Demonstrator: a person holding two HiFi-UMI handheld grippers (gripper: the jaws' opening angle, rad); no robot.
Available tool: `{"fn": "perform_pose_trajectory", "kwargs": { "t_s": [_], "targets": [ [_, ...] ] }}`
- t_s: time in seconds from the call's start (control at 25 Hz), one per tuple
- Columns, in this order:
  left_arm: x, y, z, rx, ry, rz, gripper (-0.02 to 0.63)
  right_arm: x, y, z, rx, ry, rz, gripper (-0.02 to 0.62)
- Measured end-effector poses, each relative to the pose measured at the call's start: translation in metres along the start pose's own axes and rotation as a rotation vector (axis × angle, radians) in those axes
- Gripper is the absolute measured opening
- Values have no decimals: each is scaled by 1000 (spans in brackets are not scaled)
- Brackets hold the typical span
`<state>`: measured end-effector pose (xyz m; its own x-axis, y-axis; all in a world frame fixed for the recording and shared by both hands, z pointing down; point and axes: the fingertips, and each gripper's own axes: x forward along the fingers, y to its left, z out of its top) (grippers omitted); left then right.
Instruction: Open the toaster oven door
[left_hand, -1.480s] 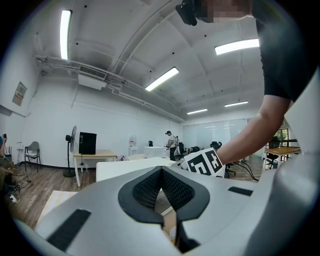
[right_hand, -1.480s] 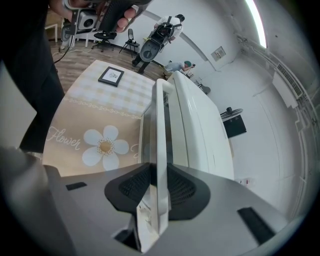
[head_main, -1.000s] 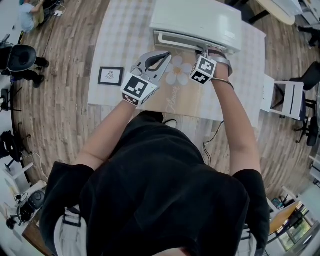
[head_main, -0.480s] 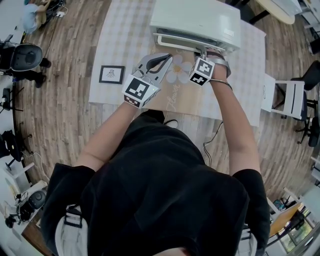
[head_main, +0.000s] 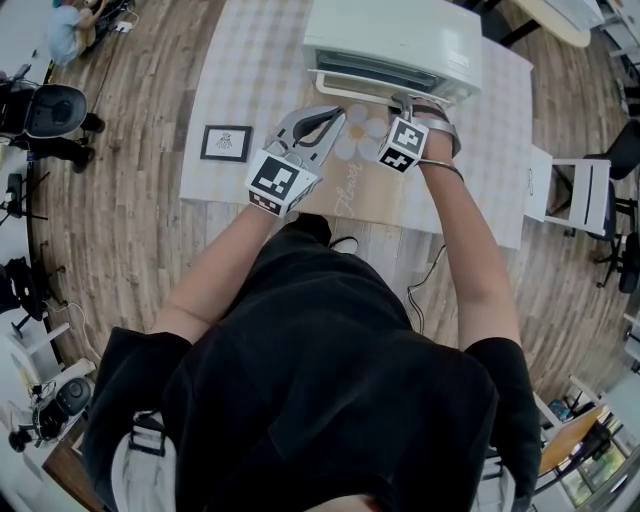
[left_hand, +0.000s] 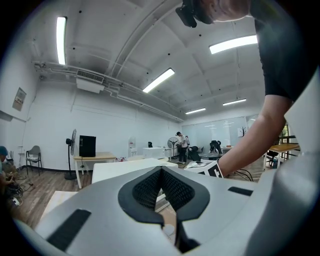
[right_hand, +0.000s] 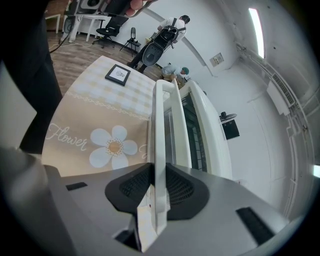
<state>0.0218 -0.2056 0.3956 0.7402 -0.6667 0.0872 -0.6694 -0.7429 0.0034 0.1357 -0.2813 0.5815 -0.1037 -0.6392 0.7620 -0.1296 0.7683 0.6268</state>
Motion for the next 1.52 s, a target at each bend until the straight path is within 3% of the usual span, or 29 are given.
{"fn": "perform_pose_trajectory", "kwargs": {
  "t_s": [1.52],
  "targets": [
    [-11,-35,-32,33,17,-9,17,-13,47,2,-8,-8,-119,91]
  ]
}}
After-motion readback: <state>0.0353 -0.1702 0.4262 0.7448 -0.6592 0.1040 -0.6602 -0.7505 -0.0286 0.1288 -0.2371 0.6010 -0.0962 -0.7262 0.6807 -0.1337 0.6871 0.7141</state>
